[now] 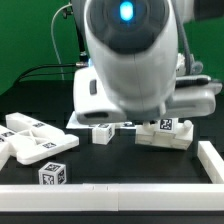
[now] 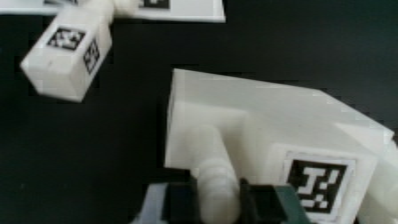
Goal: Assemble chair
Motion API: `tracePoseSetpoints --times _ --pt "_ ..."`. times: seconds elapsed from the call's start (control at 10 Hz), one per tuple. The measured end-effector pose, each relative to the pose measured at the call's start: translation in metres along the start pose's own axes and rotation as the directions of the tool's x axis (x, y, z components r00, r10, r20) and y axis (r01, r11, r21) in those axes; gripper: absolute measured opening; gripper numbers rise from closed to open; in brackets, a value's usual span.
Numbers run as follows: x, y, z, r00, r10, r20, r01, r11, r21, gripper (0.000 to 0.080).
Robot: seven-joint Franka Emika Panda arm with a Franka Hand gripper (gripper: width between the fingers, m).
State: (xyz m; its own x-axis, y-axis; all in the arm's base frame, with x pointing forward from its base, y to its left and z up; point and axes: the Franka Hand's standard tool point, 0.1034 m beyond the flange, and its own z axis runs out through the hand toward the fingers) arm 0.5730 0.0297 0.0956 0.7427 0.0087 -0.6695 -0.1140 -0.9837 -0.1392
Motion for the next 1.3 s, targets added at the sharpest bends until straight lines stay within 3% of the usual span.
tracePoseSetpoints --times 0.1,0.2,0.4,0.7,0.9,1.0,1.1,1.3 --pt "-0.011 -0.001 -0.011 0.995 -0.008 -0.1 0.008 1.0 -0.008 0.01" --pt "-0.017 0.0 -0.006 0.989 -0.004 -0.146 0.003 1.0 -0.012 0.01" --pt "-0.001 -0.005 0.0 0.956 0.005 -0.295 -0.008 1.0 -0.011 0.01" --pt "0.002 -0.005 -0.009 0.89 -0.005 -0.457 -0.005 1.0 -0.02 0.01" --pt "-0.005 -0.004 -0.044 0.809 -0.035 -0.586 0.017 0.999 -0.036 0.01" --pt "-0.008 -0.003 -0.057 0.749 -0.07 -0.659 0.039 0.997 -0.062 0.01" --pt "-0.007 -0.001 -0.058 0.689 -0.086 -0.72 0.042 0.996 -0.078 0.01" --pt "-0.008 -0.001 -0.05 0.694 -0.087 -0.715 0.042 0.996 -0.081 0.01"
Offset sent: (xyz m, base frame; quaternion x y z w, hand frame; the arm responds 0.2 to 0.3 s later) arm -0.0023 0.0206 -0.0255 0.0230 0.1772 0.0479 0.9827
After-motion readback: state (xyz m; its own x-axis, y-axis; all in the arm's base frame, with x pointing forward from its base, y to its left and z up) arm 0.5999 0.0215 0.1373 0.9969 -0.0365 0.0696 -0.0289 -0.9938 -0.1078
